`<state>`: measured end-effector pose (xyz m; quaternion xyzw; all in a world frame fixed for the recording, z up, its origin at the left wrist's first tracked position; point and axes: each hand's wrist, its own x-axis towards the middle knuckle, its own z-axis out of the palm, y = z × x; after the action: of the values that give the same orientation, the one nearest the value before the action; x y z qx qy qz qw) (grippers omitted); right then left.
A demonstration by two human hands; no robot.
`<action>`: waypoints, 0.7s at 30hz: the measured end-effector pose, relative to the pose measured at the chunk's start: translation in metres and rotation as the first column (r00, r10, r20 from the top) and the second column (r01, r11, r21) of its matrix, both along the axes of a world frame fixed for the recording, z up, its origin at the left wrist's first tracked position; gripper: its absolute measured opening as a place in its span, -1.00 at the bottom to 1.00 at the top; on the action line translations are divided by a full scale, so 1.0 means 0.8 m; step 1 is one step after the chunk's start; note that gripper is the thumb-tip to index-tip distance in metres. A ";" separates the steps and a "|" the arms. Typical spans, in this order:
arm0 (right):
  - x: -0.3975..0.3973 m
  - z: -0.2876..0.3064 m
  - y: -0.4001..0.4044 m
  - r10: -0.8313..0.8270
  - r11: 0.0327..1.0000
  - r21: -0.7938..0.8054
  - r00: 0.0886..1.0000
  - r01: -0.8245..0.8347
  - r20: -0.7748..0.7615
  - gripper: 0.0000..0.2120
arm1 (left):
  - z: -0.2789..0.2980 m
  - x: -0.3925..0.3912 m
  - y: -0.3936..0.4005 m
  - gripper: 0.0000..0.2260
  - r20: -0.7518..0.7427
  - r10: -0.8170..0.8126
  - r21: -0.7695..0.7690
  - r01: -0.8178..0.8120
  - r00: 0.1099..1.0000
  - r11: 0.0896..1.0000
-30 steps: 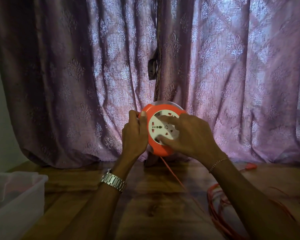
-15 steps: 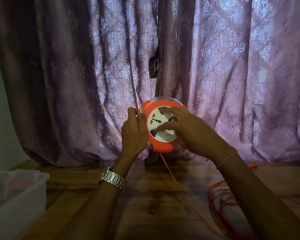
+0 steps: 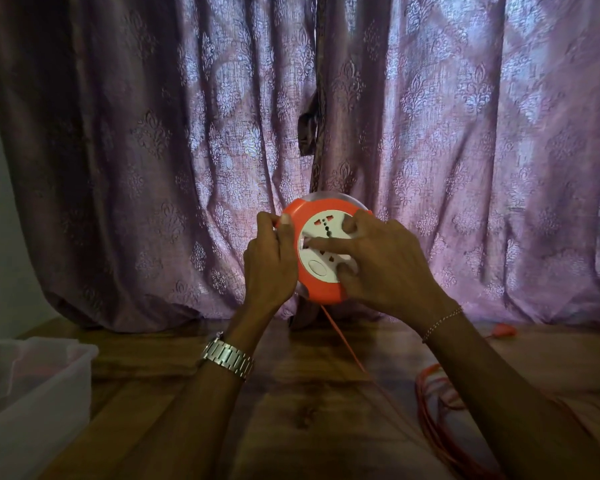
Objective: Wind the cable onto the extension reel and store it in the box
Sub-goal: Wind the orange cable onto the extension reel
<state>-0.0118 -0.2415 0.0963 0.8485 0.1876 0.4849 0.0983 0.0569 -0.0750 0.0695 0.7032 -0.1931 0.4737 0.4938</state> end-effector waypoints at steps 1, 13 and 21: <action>0.001 -0.002 0.000 0.007 0.999 0.042 0.999 -0.009 0.048 -0.50 | 0.000 0.000 -0.001 -0.66 0.000 -0.004 -0.001 0.004 1.000 1.000; -0.008 0.015 -0.001 0.105 0.991 0.073 0.986 -0.115 0.133 -0.69 | -0.001 0.002 -0.002 -0.65 -0.011 -0.016 -0.031 0.016 1.000 0.999; -0.017 0.020 0.001 0.036 0.993 -0.096 0.954 -0.068 -0.298 -0.43 | -0.003 0.004 -0.002 -0.63 -0.020 -0.021 -0.034 0.020 1.000 0.999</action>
<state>-0.0254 -0.2406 0.1126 0.8998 0.2477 0.3447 0.1009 0.0601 -0.0768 0.0674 0.6975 -0.1873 0.4646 0.5125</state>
